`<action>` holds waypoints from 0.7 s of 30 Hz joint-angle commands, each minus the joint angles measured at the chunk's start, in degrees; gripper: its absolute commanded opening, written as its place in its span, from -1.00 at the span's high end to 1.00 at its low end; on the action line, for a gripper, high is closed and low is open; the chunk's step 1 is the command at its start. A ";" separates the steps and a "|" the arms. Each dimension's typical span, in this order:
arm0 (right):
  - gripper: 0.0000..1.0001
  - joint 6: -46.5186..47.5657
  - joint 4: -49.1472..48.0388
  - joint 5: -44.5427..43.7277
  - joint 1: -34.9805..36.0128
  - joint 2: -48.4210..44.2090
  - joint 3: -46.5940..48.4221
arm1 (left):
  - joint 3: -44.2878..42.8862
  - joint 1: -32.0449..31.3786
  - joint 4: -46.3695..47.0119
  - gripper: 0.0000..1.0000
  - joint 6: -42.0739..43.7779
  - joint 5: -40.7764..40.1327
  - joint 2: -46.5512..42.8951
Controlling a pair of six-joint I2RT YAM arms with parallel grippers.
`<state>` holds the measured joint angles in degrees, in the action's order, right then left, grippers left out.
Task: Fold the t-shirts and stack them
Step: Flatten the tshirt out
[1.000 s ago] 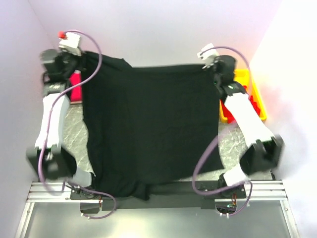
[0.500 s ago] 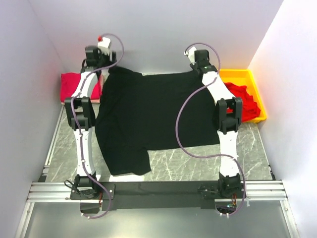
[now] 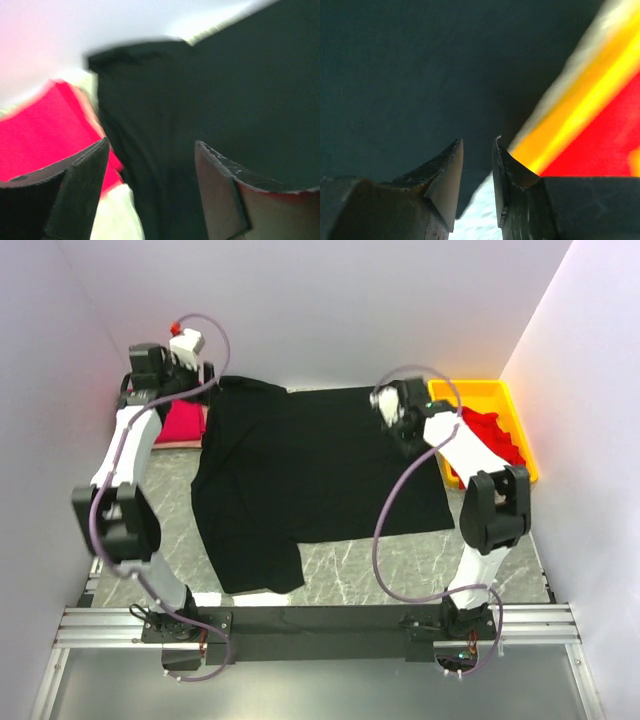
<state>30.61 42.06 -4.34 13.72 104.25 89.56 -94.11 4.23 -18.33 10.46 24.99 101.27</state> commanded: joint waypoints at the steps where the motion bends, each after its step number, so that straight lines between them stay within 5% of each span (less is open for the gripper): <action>1: 0.26 -1.60 4.70 3.37 -0.88 3.15 -5.18 | 7.87 -1.33 -12.67 -0.44 5.61 5.94 -2.74; 8: 0.35 -2.83 6.19 5.38 -1.15 5.79 -8.96 | 23.85 -1.68 -22.10 -0.36 16.96 1.04 -8.46; 21: 0.43 -3.72 7.86 6.36 -0.62 7.99 -17.57 | 41.54 -1.68 -18.15 -0.23 23.11 -11.98 -9.08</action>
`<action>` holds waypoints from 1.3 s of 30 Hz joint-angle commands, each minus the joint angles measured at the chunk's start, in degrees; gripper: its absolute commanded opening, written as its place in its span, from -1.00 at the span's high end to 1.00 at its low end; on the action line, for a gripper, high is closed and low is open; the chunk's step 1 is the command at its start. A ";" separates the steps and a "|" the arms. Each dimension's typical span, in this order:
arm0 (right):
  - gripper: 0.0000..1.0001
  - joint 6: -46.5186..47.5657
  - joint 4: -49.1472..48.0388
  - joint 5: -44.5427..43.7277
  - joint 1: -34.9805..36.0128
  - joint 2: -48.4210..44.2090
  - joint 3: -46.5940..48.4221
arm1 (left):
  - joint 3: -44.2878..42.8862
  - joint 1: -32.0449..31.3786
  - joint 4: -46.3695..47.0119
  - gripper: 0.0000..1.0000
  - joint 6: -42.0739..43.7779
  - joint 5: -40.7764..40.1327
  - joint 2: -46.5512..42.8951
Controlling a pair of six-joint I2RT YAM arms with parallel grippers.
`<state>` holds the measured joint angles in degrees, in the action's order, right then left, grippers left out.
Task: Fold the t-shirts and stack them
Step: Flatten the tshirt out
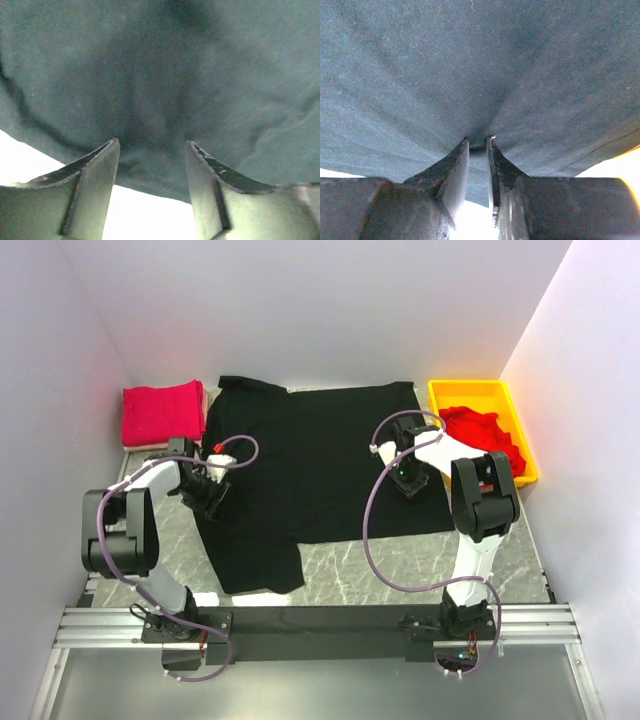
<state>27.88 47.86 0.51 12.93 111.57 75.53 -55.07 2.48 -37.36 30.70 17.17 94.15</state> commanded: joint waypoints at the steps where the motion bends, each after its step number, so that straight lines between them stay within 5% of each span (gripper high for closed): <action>1: 0.46 -0.81 2.24 1.86 0.34 0.41 -4.33 | 3.21 0.07 0.45 -0.18 4.01 -5.38 -2.04; 10: 0.48 2.17 7.42 6.24 4.29 -8.81 -15.23 | 12.61 0.51 -13.86 0.03 14.02 -6.62 -13.54; 14: 0.48 4.29 12.70 11.52 3.60 -16.10 -14.10 | 6.24 3.58 -21.25 0.06 18.17 -2.43 -16.63; 22: 0.50 -1.77 8.14 6.79 -0.01 -6.73 2.86 | -17.06 4.02 -13.82 -0.13 4.30 5.95 0.93; 26: 0.54 -4.23 6.81 3.88 -0.01 2.93 7.70 | -19.72 4.11 -8.87 -0.12 1.21 3.93 8.14; 31: 0.58 -4.06 6.46 3.09 0.60 5.59 5.08 | -16.14 4.02 -6.85 -0.06 3.22 1.12 11.67; 39: 0.59 -1.34 8.74 5.63 2.01 -1.17 -8.28 | -1.55 4.11 -15.08 0.05 14.19 -3.46 0.52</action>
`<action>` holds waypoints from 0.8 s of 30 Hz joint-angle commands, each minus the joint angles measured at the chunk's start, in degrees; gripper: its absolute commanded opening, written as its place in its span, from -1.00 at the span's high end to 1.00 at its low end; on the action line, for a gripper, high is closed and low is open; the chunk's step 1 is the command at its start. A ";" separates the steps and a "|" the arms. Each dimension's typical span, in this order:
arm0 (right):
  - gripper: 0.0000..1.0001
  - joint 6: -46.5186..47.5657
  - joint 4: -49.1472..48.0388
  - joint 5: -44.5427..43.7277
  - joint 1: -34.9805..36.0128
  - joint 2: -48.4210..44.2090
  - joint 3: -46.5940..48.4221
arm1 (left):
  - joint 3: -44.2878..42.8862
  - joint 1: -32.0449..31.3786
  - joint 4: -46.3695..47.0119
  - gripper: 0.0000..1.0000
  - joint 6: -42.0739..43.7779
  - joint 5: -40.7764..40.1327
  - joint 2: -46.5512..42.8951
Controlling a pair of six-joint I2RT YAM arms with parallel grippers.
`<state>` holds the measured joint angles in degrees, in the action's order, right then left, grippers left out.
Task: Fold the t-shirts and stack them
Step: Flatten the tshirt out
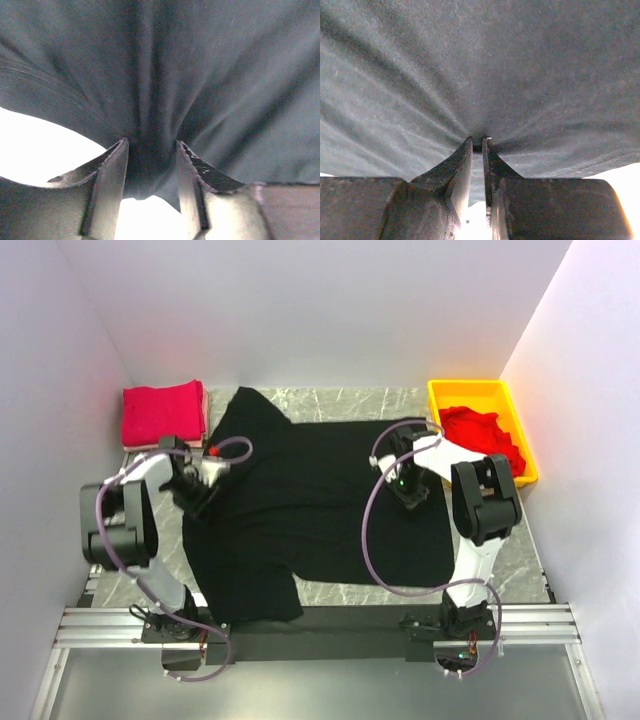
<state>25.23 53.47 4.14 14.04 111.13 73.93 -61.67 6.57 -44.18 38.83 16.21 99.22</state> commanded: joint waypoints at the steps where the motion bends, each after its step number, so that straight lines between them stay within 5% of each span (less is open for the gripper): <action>1: 0.59 2.09 3.74 2.62 1.25 -1.70 -7.83 | 8.11 0.02 -9.68 0.06 6.95 -2.76 -6.13; 6: 0.56 5.70 7.17 7.62 2.39 -9.26 -11.18 | 9.12 0.11 -19.08 0.12 12.22 -1.89 -12.73; 13: 0.52 6.76 13.93 14.31 -1.03 -10.77 3.48 | -31.31 0.11 -24.82 -0.24 5.75 15.39 1.57; 19: 0.53 4.83 14.04 14.41 -3.23 -5.93 15.01 | -60.18 -5.33 -9.72 -0.36 -9.89 15.53 21.96; 24: 0.54 1.58 12.44 11.94 -4.99 -4.08 17.91 | -68.85 -12.10 7.47 -0.34 -26.59 3.58 32.44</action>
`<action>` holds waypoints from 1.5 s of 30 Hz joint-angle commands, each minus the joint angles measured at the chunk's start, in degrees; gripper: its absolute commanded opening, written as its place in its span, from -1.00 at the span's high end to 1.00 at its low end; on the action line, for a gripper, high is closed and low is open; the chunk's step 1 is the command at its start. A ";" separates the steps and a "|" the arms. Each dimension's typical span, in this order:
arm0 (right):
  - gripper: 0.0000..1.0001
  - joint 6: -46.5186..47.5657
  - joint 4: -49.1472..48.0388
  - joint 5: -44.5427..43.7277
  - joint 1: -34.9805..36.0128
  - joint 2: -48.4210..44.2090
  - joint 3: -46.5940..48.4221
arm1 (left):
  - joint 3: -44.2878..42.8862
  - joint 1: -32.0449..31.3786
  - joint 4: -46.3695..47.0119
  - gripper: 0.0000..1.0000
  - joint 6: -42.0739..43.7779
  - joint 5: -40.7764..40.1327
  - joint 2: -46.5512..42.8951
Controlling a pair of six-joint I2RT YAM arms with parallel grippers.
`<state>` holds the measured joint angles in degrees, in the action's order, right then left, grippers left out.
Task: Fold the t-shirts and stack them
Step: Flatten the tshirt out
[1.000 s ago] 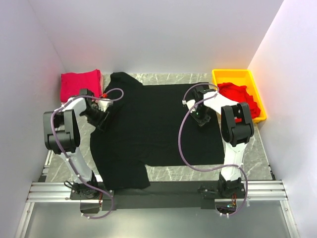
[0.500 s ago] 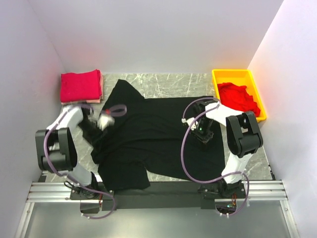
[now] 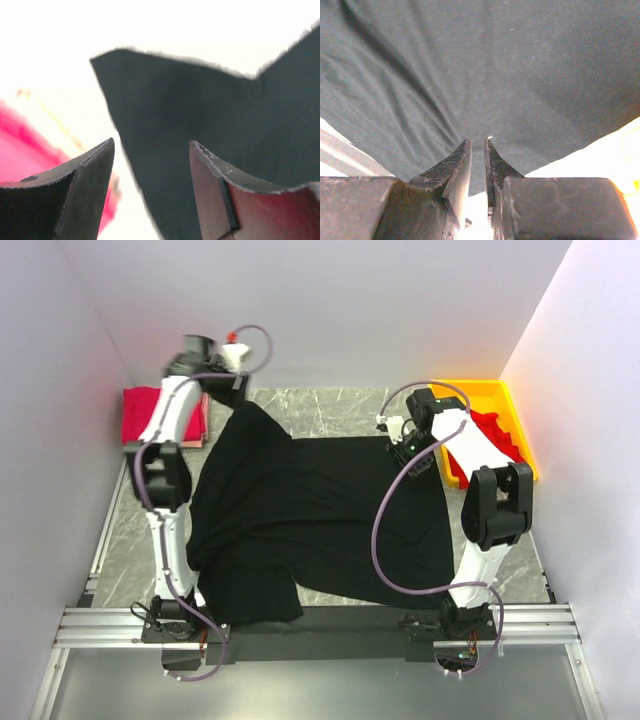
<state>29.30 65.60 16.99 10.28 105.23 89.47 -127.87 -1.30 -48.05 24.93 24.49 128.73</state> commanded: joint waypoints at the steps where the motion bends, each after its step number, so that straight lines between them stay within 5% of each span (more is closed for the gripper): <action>1: 0.55 -2.75 0.05 -0.47 -1.84 1.99 2.55 | 0.92 -5.11 14.79 -0.34 -14.28 -5.76 2.50; 4: 0.55 -3.02 -0.65 -0.03 -2.11 2.17 2.03 | 7.45 -9.59 25.95 -0.26 -19.03 -16.64 1.09; 8: 0.56 -3.02 -1.27 0.06 -2.37 2.43 0.53 | 2.56 -13.20 25.13 -0.22 -22.02 -26.23 7.04; 14: 0.56 -3.20 -1.97 -0.12 -2.90 2.96 0.09 | -1.50 -15.66 22.13 -0.40 -23.34 -32.05 12.42; 22: 0.56 -3.37 -2.15 -0.56 -3.16 3.49 0.00 | 1.14 -17.42 20.55 -0.34 -24.58 -37.67 15.05; 28: 0.56 -3.20 -2.41 -1.00 -3.25 3.67 -0.53 | 0.25 -17.33 19.92 0.09 -24.49 -35.48 15.16; 29: 0.57 -3.28 -2.41 -1.00 -3.25 3.75 -0.53 | 0.52 -17.25 20.10 0.33 -26.49 -35.13 14.80; 35: 0.58 -3.90 -2.24 -0.47 -3.16 3.67 -0.44 | 2.53 -14.17 20.54 0.99 -29.67 -32.32 8.84; 45: 0.58 -4.43 -2.06 -0.12 -2.81 4.02 -0.17 | 31.08 -4.77 32.74 0.99 -35.30 -13.26 -15.86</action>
<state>25.34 63.92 16.58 7.51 109.27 88.88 -103.26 -8.71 -22.63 -7.01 2.39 122.21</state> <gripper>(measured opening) 0.208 0.013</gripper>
